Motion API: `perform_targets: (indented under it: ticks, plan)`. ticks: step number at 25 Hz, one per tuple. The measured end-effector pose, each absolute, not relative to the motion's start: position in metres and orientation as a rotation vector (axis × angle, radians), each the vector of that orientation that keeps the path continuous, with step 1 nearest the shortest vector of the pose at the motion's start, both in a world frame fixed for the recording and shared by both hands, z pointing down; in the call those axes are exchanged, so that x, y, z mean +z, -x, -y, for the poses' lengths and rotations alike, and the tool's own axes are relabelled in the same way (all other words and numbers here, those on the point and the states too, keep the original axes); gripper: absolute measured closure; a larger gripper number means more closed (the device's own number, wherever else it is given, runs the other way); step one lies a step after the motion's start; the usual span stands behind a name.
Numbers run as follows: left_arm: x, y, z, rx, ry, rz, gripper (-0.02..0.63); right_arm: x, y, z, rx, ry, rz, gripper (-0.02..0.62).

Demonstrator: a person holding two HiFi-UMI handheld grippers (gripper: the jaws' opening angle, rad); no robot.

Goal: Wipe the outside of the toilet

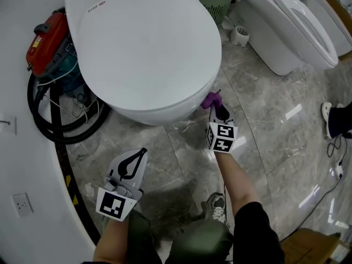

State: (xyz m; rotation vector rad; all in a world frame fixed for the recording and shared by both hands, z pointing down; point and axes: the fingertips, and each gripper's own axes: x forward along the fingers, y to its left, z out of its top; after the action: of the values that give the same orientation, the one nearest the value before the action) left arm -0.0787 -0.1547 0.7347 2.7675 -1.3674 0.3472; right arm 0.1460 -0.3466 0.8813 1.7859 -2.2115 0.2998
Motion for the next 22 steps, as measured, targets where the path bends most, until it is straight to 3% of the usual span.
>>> perform_targets:
  ticks: [14,22]
  plan:
    - [0.730,0.070,0.158,0.257,-2.792,1.367,0.600,0.855,-0.142,0.308,0.429,-1.835,2.338,0.546]
    - [0.707,0.016,0.138,0.133,-2.761,1.340,0.600,0.804,-0.127,0.266,0.473,-1.823,2.499,0.546]
